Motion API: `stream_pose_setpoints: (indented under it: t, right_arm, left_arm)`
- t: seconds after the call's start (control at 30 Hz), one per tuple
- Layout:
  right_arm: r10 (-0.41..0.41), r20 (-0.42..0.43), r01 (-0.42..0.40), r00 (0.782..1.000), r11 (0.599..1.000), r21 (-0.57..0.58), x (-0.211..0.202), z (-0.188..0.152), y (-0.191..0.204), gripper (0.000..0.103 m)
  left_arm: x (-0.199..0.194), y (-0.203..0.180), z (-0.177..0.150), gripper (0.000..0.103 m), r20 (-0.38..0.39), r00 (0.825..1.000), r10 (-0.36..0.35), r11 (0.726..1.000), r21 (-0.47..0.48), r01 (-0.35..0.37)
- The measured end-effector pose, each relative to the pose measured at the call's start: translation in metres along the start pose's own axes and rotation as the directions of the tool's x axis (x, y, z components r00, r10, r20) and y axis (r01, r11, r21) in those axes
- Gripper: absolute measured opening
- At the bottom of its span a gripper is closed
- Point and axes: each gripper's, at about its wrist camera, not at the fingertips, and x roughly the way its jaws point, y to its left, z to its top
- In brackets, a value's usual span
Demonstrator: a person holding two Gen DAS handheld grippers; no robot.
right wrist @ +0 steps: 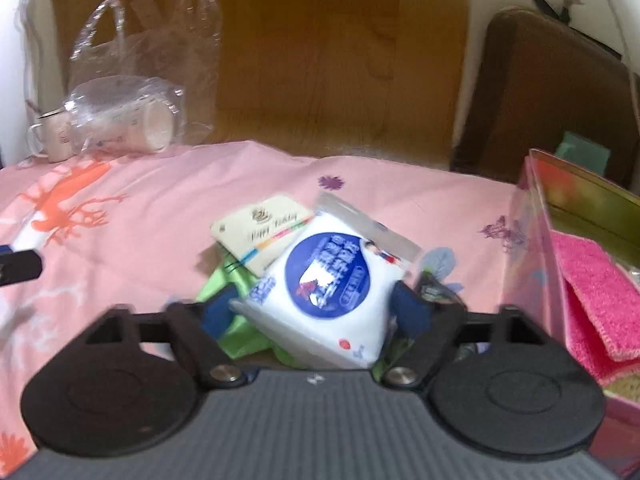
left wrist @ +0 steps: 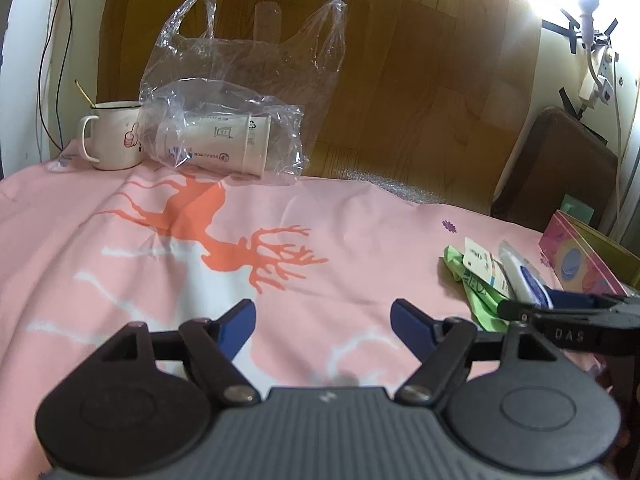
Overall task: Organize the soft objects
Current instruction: 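Grasp the white wet-wipes pack with the right gripper, then carry the wet-wipes pack into the pink tin box and release it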
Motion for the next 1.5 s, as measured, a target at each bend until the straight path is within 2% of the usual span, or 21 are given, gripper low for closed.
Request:
stream_pose_setpoints:
  t: [0.13,0.43,0.53,0.63,0.8,0.87,0.9,0.97,1.0,1.03,1.07,1.2,1.3,1.37,1.5]
  right_arm:
    - [0.019,0.013,-0.019,1.000,0.999,-0.037,-0.014,-0.008,0.005,0.074]
    - [0.149,0.023,-0.140,0.988,0.964,-0.226,-0.072,-0.049,0.043,0.075]
    - [0.166,0.028,-0.156,0.986,0.961,-0.227,-0.083,-0.055,0.045,0.075]
    - [0.192,0.029,-0.183,0.981,0.964,-0.194,-0.090,-0.057,0.043,0.075]
    - [0.252,0.016,-0.246,0.968,0.954,-0.169,-0.108,-0.070,0.048,0.075]
    - [0.298,0.007,-0.292,0.955,0.940,-0.176,-0.118,-0.075,0.052,0.075]
    - [0.338,-0.003,-0.333,0.941,0.927,-0.172,-0.123,-0.076,0.053,0.075]
    - [0.429,-0.017,-0.428,0.903,0.897,-0.106,-0.130,-0.077,0.046,0.075]
    - [0.487,-0.020,-0.487,0.873,0.873,-0.039,-0.131,-0.075,0.038,0.075]
    - [0.516,-0.012,-0.516,0.856,0.857,0.015,-0.132,-0.075,0.031,0.074]
    - [0.522,0.000,-0.522,0.853,0.852,0.047,-0.134,-0.075,0.026,0.074]
    - [0.455,0.030,-0.455,0.890,0.878,0.147,-0.138,-0.081,0.002,0.074]
    - [0.423,0.072,-0.426,0.903,0.868,0.253,-0.144,-0.089,-0.024,0.074]
    - [0.348,0.078,-0.357,0.934,0.901,0.247,-0.153,-0.094,-0.033,0.074]
    - [0.269,0.086,-0.283,0.959,0.910,0.302,-0.164,-0.106,-0.057,0.074]
  left_arm:
    - [0.000,0.001,0.000,0.077,-0.001,1.000,0.001,1.000,-0.004,-0.001]
    - [0.000,0.000,0.001,0.078,-0.006,1.000,0.009,1.000,-0.002,-0.009]
    - [0.000,-0.001,0.001,0.079,-0.006,1.000,0.017,1.000,0.003,-0.017]
    - [-0.001,-0.002,0.000,0.089,-0.004,1.000,0.026,1.000,0.006,-0.026]
    - [-0.002,-0.005,0.000,0.089,0.007,0.999,0.036,0.999,0.026,-0.036]
    - [-0.002,-0.006,0.000,0.089,0.008,0.999,0.038,0.999,0.034,-0.039]
    - [-0.002,-0.006,0.000,0.089,0.008,0.999,0.040,0.999,0.036,-0.040]
    - [-0.001,-0.006,0.000,0.089,0.007,0.999,0.041,0.998,0.038,-0.041]
    - [-0.001,-0.006,0.000,0.089,0.005,0.999,0.042,0.998,0.037,-0.042]
    - [-0.001,-0.006,0.000,0.089,0.004,0.999,0.042,0.998,0.038,-0.042]
    - [-0.001,-0.006,0.000,0.089,0.002,0.999,0.043,0.998,0.038,-0.043]
    - [0.001,-0.008,0.000,0.089,-0.012,0.999,0.041,0.998,0.050,-0.040]
    - [0.003,-0.009,0.000,0.088,-0.027,0.999,0.040,0.998,0.059,-0.039]
    - [0.004,-0.010,0.000,0.088,-0.038,0.999,0.037,0.997,0.065,-0.034]
    - [0.007,-0.015,-0.001,0.086,-0.086,0.996,0.019,0.998,0.070,-0.013]
